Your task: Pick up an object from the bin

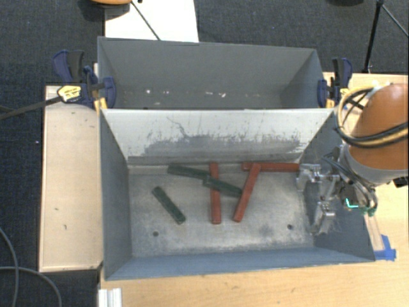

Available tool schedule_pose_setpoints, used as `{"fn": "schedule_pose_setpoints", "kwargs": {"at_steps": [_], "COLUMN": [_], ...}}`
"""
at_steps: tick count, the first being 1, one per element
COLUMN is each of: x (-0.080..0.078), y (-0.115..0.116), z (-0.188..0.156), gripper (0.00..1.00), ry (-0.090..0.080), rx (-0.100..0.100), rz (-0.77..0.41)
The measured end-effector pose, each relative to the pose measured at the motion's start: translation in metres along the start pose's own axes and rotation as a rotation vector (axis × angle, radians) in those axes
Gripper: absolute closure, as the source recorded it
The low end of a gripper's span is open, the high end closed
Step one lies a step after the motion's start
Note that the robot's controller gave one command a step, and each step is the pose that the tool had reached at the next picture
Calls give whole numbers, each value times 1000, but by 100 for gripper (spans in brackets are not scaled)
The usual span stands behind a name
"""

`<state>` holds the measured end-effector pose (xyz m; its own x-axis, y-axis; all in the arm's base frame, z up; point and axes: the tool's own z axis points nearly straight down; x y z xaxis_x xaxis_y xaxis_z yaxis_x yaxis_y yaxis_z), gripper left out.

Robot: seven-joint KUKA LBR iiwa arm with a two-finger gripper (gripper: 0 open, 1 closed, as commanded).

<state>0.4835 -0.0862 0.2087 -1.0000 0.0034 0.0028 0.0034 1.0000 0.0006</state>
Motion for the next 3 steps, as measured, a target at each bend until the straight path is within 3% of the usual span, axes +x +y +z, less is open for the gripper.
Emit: {"fn": "schedule_pose_setpoints", "kwargs": {"at_steps": [1,2,3], "x": [-1,-27,-86], "y": [0,42,72], "z": [-2,48,68], "gripper": [0,0,0], "ry": [-5,-12,-3], "rx": [1,2,0], "rz": [-3,-29,-66]}}
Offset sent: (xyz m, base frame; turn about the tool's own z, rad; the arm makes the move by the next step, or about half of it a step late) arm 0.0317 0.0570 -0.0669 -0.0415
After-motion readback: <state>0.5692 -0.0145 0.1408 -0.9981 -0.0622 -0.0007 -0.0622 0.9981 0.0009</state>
